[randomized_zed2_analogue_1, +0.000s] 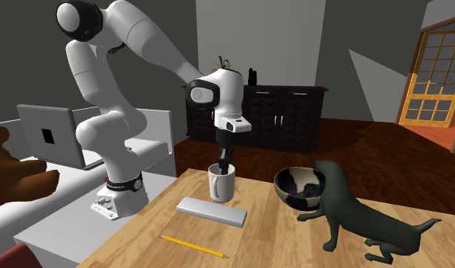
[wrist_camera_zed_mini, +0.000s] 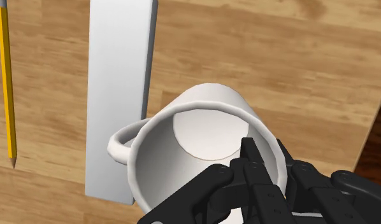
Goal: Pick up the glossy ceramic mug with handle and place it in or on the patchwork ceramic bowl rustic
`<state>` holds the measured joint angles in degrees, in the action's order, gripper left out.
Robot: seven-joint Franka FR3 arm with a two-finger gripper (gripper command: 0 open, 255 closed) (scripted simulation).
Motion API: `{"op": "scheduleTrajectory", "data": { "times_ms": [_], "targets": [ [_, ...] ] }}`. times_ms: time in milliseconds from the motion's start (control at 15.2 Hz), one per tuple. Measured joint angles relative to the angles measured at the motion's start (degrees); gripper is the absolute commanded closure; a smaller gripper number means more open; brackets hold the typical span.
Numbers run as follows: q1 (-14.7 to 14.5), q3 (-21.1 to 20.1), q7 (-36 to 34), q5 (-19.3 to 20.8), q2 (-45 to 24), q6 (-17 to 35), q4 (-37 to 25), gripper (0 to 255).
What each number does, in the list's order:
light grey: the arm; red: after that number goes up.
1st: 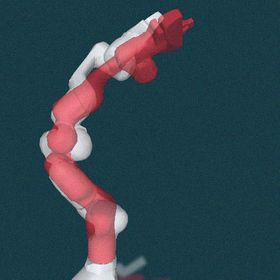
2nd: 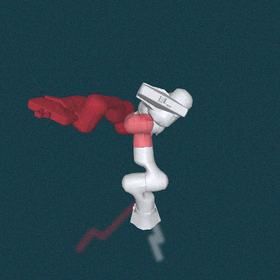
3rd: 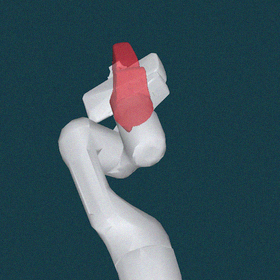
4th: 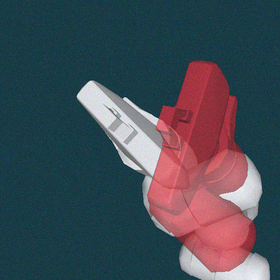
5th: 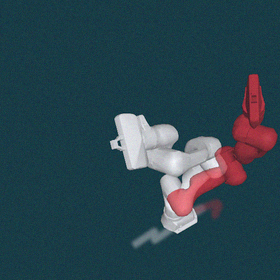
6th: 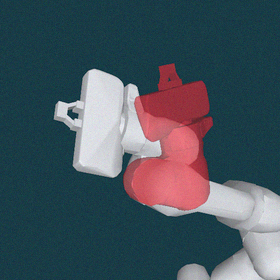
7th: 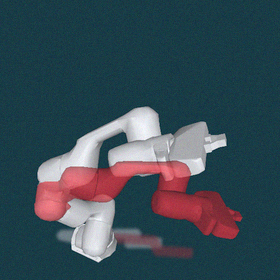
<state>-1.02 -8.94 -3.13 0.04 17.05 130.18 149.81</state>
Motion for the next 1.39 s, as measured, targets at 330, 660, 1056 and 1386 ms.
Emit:
{"op": "scheduleTrajectory", "data": {
  "times_ms": [330,660,1056,1386],
  "targets": [
    [-0.1,0.1,0.2,-0.2,1.6,-2.8,-1.2,255],
    [-0.3,0.3,0.6,-0.5,4.0,-7.1,-3.1,255],
    [-0.3,0.7,1.1,-0.7,6.3,-12.4,-6.1,255],
    [-0.2,1.0,1.4,-0.7,7.8,-16.8,-9.0,255]
  ]
}}
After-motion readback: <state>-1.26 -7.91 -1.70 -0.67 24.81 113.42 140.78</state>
